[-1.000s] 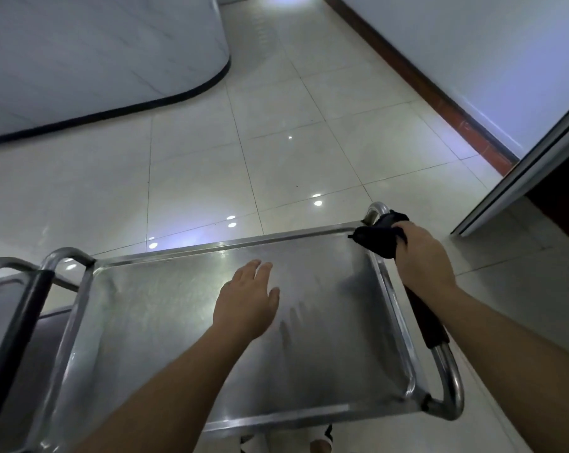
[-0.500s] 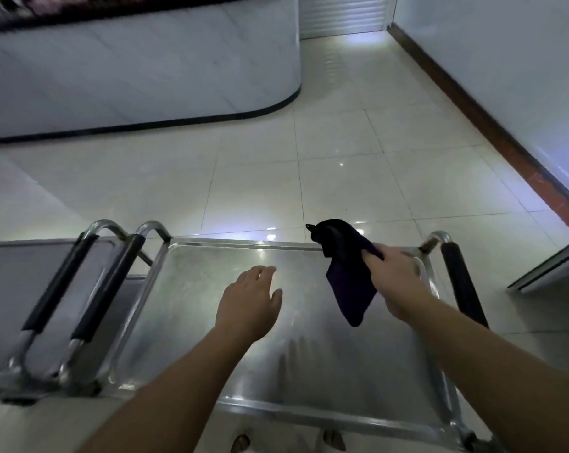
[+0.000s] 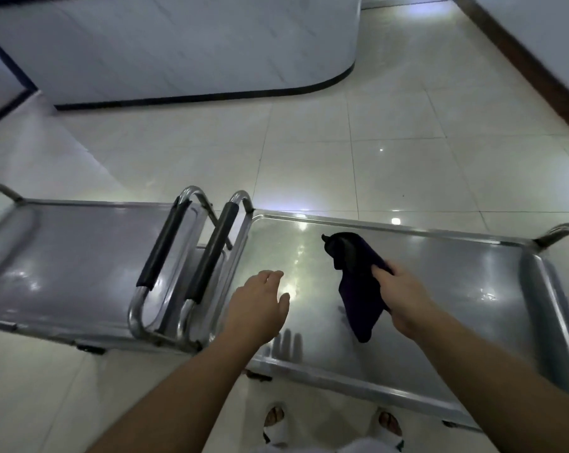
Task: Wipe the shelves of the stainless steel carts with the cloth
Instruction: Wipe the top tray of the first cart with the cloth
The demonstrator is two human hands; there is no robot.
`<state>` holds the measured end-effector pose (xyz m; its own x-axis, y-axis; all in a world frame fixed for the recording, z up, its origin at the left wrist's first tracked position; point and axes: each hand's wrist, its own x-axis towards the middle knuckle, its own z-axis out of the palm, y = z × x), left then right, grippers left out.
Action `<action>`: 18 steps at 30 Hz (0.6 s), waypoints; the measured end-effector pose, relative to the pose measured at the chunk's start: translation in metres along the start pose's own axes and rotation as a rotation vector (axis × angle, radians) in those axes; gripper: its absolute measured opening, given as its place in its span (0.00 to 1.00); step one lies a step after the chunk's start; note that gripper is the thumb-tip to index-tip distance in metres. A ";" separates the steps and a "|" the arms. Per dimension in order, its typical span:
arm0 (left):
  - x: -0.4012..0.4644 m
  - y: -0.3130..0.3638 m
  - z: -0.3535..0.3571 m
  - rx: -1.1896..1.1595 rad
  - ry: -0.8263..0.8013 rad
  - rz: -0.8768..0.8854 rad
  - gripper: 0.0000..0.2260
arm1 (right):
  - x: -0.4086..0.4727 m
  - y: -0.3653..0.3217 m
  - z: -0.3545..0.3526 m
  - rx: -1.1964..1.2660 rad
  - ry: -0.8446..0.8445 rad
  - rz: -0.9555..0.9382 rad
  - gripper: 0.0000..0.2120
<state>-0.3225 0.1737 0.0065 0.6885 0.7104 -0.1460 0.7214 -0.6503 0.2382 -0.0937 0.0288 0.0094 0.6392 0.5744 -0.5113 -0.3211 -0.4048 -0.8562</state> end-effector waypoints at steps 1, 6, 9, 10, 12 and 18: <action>-0.003 -0.020 -0.001 0.002 -0.005 -0.003 0.24 | -0.003 0.003 0.017 0.007 0.005 0.006 0.09; -0.008 -0.103 -0.012 -0.019 -0.019 -0.046 0.23 | -0.020 0.021 0.090 0.023 0.016 0.022 0.08; -0.003 -0.137 -0.019 -0.043 0.010 -0.037 0.19 | -0.024 0.033 0.123 -0.143 0.058 -0.010 0.09; 0.001 -0.146 -0.021 -0.069 0.038 -0.043 0.18 | -0.024 0.035 0.132 -0.184 0.072 -0.028 0.08; 0.010 -0.162 -0.024 -0.142 0.093 -0.090 0.16 | -0.026 0.037 0.148 -0.259 0.093 -0.115 0.09; 0.053 -0.191 -0.011 -0.310 0.113 -0.170 0.14 | -0.020 0.056 0.199 -0.567 0.030 -0.397 0.19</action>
<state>-0.4250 0.3384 -0.0361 0.5358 0.8377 -0.1060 0.7560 -0.4200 0.5021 -0.2637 0.1362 -0.0429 0.6543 0.7395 -0.1580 0.3512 -0.4822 -0.8026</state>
